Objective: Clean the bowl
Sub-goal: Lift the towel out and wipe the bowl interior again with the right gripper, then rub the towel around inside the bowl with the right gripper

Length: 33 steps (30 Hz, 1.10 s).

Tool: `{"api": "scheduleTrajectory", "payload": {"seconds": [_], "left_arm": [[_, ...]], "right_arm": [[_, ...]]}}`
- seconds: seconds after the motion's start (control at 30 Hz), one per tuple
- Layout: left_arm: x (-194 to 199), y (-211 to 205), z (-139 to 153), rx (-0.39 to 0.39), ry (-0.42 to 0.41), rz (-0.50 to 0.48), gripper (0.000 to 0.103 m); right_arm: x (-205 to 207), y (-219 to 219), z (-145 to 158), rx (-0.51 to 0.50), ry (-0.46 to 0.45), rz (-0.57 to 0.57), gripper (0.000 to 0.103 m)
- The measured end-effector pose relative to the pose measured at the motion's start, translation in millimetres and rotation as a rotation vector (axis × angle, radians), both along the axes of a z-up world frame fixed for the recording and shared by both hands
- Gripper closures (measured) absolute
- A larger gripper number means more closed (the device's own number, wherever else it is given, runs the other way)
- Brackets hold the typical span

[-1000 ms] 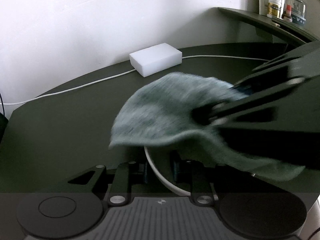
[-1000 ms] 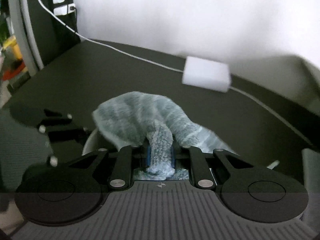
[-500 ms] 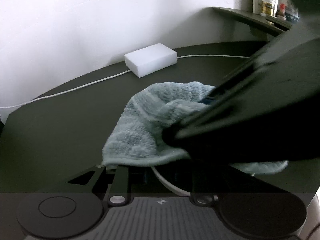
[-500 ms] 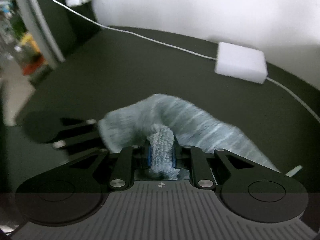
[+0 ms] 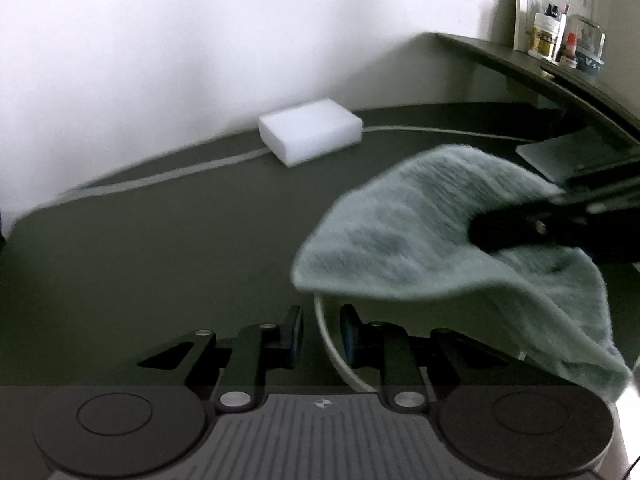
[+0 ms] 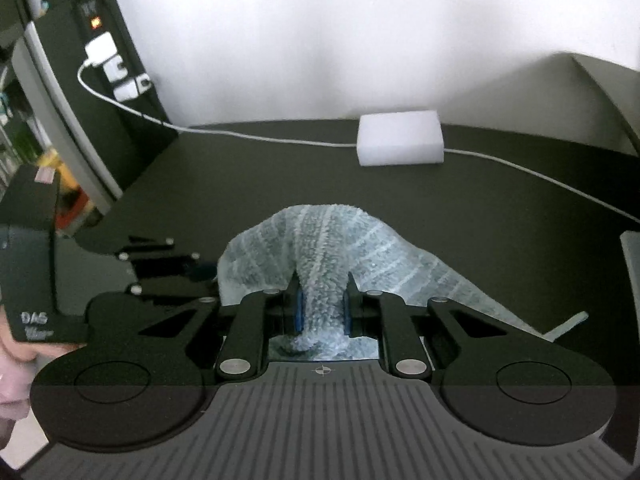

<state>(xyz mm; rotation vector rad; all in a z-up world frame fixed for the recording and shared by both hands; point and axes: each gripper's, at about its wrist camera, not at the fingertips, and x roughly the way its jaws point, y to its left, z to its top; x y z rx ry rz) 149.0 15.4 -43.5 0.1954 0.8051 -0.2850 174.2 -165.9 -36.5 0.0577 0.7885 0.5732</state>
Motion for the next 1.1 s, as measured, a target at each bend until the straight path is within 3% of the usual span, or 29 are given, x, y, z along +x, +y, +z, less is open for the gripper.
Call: {"api": "scheduleTrajectory", "payload": {"seconds": [0.13,0.2,0.47,0.57,0.83,0.93,1.1], "left_arm": [[9.7,-13.5,-2.7,0.035,0.007,-0.061,0.082],[11.0,-15.2,-4.5,0.028,0.02,-0.07,0.089],[-21.3,-15.6,-4.8,0.051,0.025,-0.032,0.094],[-30.3,-15.8,-5.5,0.076,0.016,-0.012,0.093],[-30.4,-11.0,-5.7,0.059,0.01,0.046,0.092],[-29.9,-7.6,-5.6,0.031,0.014,0.055,0.092],[-31.3,-7.5,-6.1,0.026,0.01,0.055,0.092]], "right_arm": [[0.0,3.3,-3.0,0.0,0.008,0.019,0.085],[2.3,6.9,-5.1,-0.007,0.013,0.028,0.085],[8.9,51.2,-9.1,-0.072,0.044,0.168,0.085],[13.9,80.1,-17.5,-0.15,0.034,0.192,0.085],[-12.0,55.2,-6.5,-0.257,-0.076,0.079,0.088],[-23.8,41.3,-3.8,-0.246,-0.049,0.107,0.085],[-21.5,47.1,-9.8,-0.144,0.053,0.196,0.085]]}}
